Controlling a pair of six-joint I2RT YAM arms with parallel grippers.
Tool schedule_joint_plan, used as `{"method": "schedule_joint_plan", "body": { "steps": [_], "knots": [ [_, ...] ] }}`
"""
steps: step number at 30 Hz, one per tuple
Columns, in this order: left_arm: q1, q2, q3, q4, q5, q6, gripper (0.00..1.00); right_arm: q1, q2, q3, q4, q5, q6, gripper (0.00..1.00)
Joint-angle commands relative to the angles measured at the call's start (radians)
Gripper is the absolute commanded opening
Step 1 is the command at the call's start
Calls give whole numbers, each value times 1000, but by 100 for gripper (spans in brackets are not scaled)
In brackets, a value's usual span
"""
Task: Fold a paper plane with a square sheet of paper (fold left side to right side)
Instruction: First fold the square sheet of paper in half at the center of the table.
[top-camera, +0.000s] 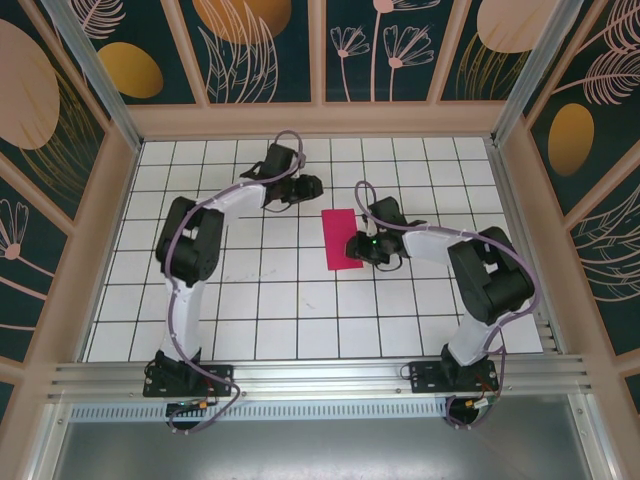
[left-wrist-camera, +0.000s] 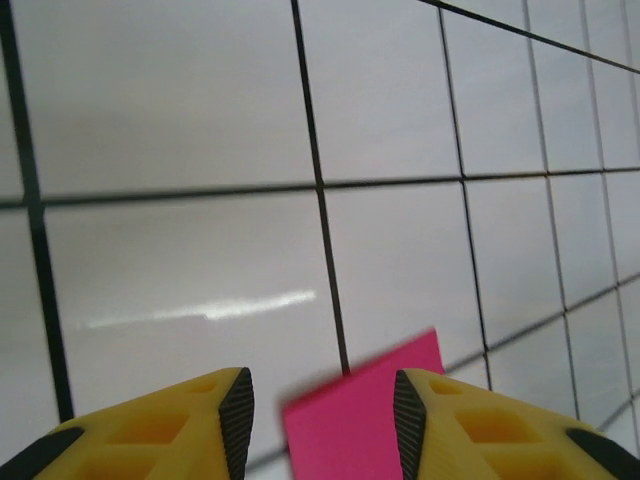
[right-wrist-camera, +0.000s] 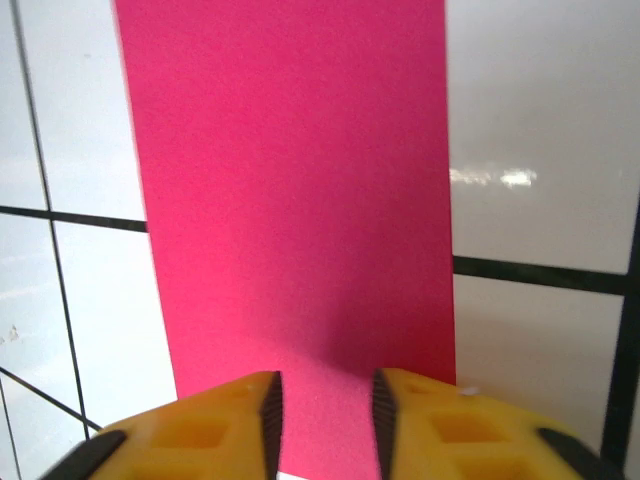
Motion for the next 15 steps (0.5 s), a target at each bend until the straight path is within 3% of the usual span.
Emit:
{"method": "schedule_joint_plan", "body": {
  "steps": [1, 6, 15],
  "knots": [
    [-7, -158, -170, 116, 42, -33, 43, -13, -101, 26, -8, 38, -26, 42],
    [-52, -230, -362, 262, 127, -104, 42, -66, -175, -6, -33, 82, -43, 54],
    [-112, -72, -267, 260, 107, -114, 41, -103, -219, -73, -14, 75, -31, 72]
  ]
}}
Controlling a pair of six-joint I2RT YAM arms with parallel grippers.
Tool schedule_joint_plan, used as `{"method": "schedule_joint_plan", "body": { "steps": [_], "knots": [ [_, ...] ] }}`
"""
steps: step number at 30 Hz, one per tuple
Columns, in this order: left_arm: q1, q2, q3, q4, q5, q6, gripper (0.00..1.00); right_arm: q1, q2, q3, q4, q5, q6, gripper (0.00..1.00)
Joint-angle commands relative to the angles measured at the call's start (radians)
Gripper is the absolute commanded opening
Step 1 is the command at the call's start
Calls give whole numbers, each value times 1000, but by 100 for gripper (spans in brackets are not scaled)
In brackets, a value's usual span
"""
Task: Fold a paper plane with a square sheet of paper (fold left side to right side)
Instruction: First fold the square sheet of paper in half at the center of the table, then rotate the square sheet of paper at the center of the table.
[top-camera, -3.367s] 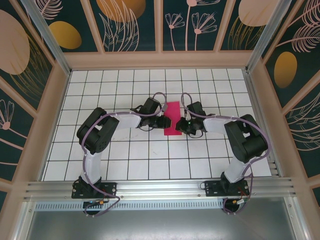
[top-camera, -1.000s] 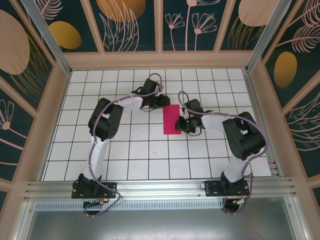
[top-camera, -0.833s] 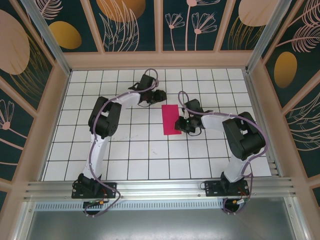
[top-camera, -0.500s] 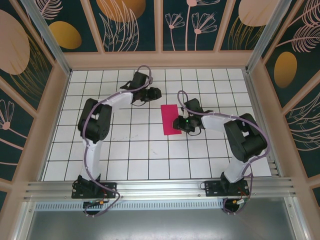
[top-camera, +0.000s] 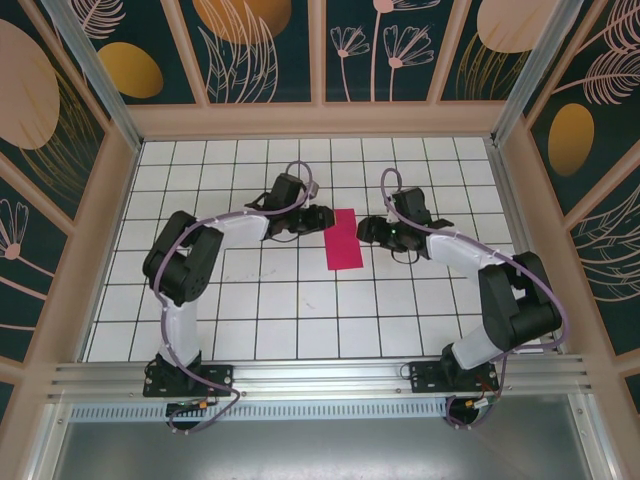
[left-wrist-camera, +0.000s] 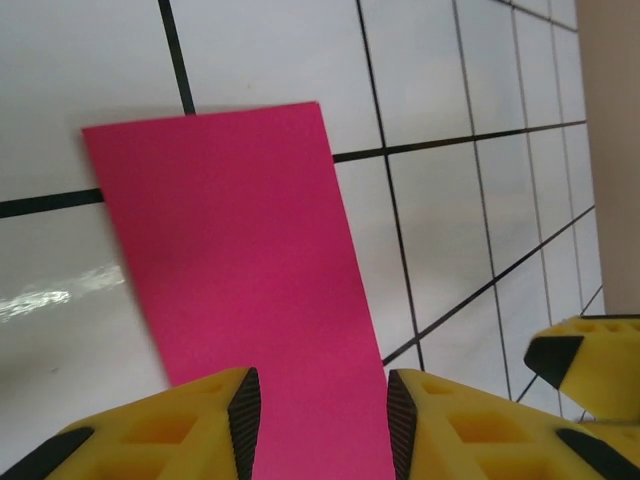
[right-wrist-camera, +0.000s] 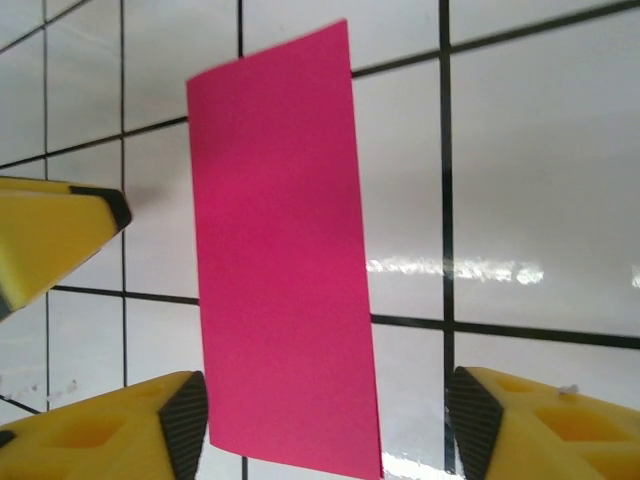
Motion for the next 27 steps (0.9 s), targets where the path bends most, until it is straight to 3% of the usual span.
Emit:
{"method": "schedule_joint_plan", "body": {
  "steps": [1, 12, 22, 27],
  "knots": [
    [4, 51, 51, 18, -15, -16, 41, -3, -29, -25, -12, 6, 0, 73],
    [1, 110, 56, 0, -28, -6, 40, -10, -1, -26, -10, -6, -8, 76],
    [-8, 128, 39, -20, -42, -3, 38, -77, 101, 44, 59, -157, -6, 79],
    [-8, 108, 13, -28, -67, 4, 36, -79, 198, 126, 73, -215, -2, 75]
  ]
}}
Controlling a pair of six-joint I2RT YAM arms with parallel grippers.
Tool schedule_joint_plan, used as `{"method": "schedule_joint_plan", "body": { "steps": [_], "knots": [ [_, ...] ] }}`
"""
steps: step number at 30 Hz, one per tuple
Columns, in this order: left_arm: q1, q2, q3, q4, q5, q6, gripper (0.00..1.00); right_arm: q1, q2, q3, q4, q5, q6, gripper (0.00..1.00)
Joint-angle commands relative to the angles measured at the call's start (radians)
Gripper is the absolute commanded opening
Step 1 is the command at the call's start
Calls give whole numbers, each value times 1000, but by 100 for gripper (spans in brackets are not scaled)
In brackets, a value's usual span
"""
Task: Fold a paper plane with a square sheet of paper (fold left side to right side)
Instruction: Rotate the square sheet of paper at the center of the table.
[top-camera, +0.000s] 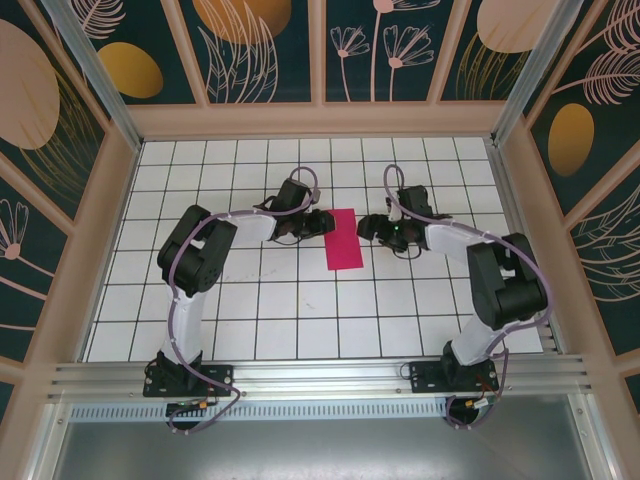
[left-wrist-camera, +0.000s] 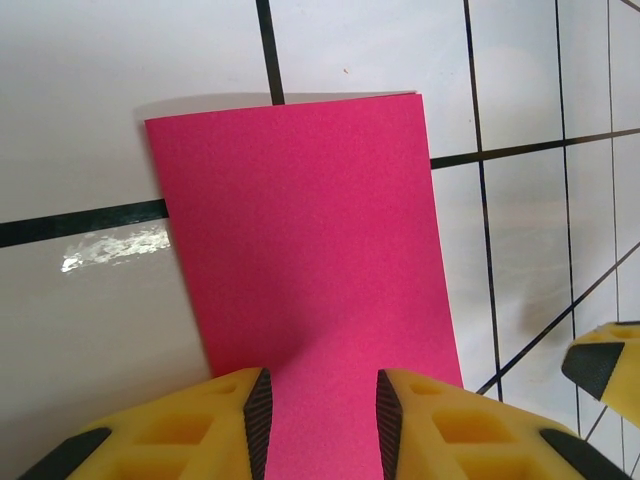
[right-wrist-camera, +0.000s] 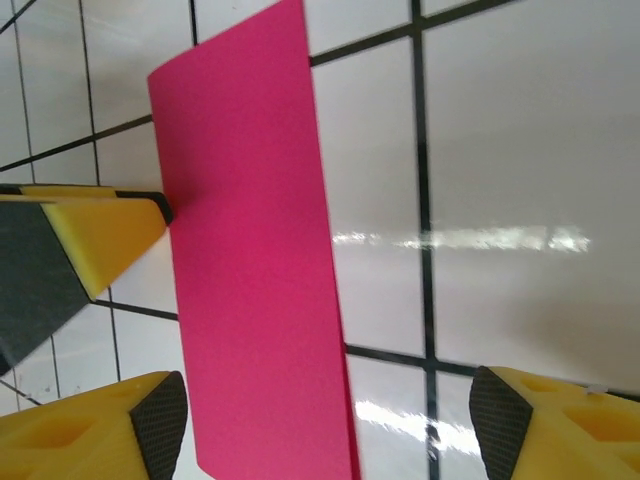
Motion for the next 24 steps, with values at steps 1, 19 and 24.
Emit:
{"method": "schedule_joint_plan", "body": {
  "steps": [1, 19, 24],
  "knots": [
    [-5, 9, -28, -28, -30, 8, 35, -3, 63, 81, 31, -66, 2, 74],
    [-8, -9, -67, -22, -60, 8, 30, 73, 71, 45, -82, -21, 76, 66],
    [-8, -7, -68, -19, -60, 9, 30, 99, 70, 35, -103, -19, 83, 67]
  ]
}}
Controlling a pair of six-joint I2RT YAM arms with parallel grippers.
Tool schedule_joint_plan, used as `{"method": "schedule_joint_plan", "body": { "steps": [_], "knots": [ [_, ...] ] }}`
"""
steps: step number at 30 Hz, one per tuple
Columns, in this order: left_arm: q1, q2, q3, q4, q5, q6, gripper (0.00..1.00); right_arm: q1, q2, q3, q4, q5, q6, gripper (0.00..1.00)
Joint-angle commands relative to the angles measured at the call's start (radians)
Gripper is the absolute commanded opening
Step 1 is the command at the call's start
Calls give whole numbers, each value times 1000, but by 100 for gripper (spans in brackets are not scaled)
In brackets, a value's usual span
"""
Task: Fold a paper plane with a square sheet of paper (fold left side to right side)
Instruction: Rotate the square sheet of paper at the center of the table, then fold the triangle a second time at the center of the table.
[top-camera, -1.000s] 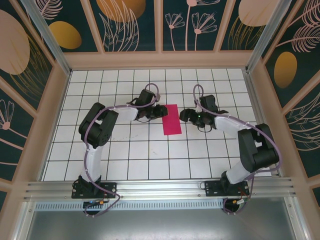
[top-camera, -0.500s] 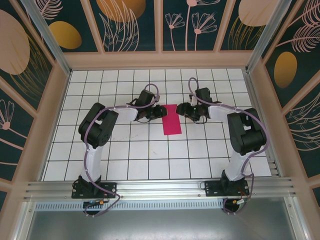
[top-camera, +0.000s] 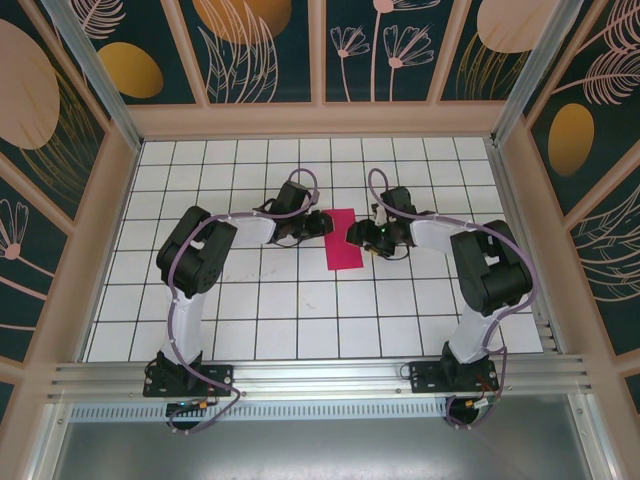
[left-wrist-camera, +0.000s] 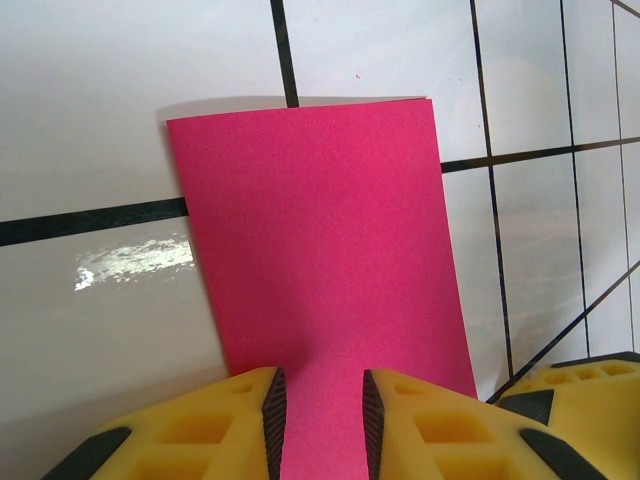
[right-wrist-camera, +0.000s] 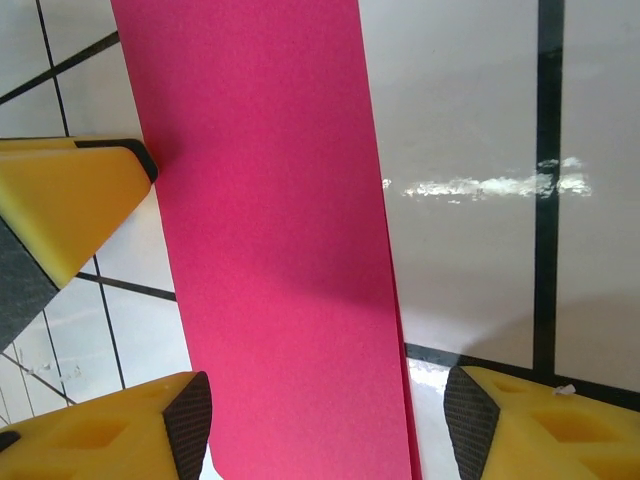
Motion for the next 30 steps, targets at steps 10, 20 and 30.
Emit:
{"method": "schedule_joint_plan", "body": {
  "steps": [10, 20, 30],
  "knots": [
    [-4, 4, -36, -54, -27, 8, 30, 55, -21, -25, -46, -8, 49, 65],
    [-6, 3, -34, -54, -25, 9, 30, 61, -43, -31, -7, -31, 65, 64],
    [-6, -2, -34, -57, -25, 9, 30, 23, -47, -10, 63, -90, 87, 64]
  ]
}}
